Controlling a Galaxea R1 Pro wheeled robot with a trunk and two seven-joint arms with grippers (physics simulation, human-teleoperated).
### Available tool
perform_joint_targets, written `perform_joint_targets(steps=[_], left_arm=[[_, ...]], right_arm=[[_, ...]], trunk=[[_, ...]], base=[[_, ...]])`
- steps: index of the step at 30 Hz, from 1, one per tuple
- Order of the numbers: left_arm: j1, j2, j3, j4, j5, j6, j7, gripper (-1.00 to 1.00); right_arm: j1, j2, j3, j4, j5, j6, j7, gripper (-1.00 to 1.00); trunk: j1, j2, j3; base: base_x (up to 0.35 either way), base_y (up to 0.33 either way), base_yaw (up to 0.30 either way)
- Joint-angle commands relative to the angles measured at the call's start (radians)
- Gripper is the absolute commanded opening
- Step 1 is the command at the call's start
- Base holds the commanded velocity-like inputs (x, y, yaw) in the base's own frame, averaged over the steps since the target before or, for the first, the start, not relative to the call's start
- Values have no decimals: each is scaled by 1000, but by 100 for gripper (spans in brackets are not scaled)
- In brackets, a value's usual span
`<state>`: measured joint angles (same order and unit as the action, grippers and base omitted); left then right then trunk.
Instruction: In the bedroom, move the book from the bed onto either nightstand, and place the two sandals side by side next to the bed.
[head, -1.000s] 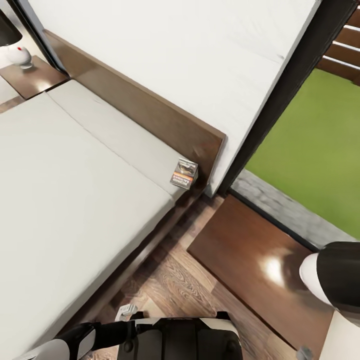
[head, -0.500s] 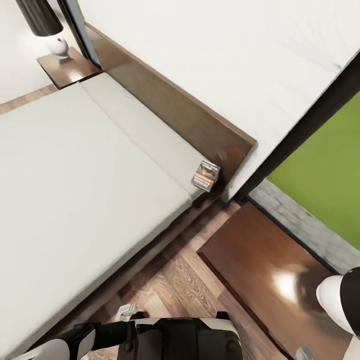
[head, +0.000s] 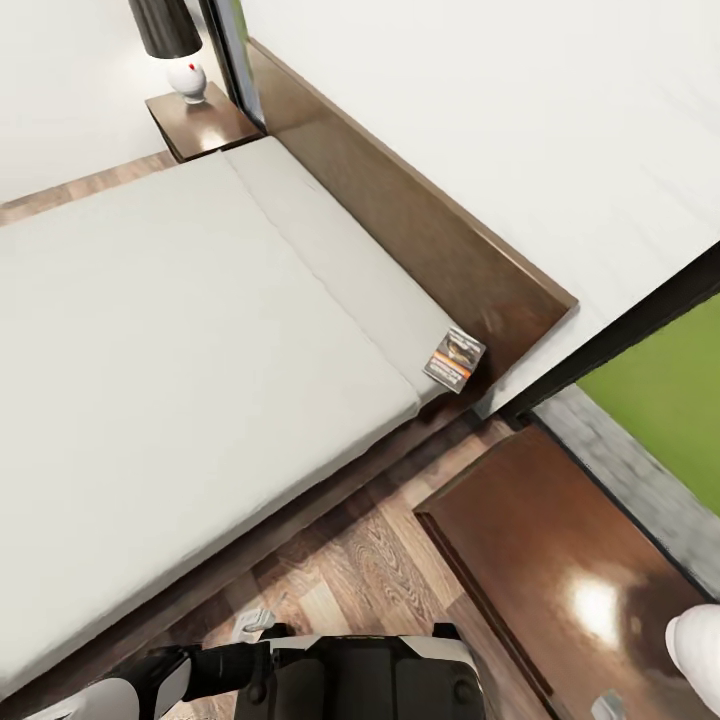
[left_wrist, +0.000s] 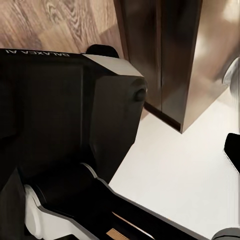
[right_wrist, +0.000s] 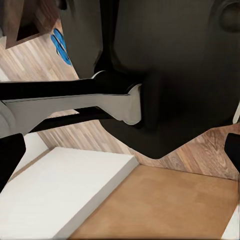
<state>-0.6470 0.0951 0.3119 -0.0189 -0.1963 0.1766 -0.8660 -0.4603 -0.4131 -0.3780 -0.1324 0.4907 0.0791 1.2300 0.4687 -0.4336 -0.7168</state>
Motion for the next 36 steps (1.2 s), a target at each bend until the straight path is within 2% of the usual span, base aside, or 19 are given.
perform_joint_targets(steps=[1,21,36], left_arm=[[0,0,9,-1,-8,9,-4,100],[0,-1,8,-1,-8,9,-4,100],[0,-1,9,-1,-8,7,-2,100]], right_arm=[[0,0,-9,-1,6,8,5,100],[0,0,-9,-1,6,8,5,100],[0,0,-9,-1,6,8,5,100]], trunk=[[0,-1,-1],[0,-1,-1],[0,-1,-1]], base=[[0,0,291],[0,0,291],[0,-112,285]])
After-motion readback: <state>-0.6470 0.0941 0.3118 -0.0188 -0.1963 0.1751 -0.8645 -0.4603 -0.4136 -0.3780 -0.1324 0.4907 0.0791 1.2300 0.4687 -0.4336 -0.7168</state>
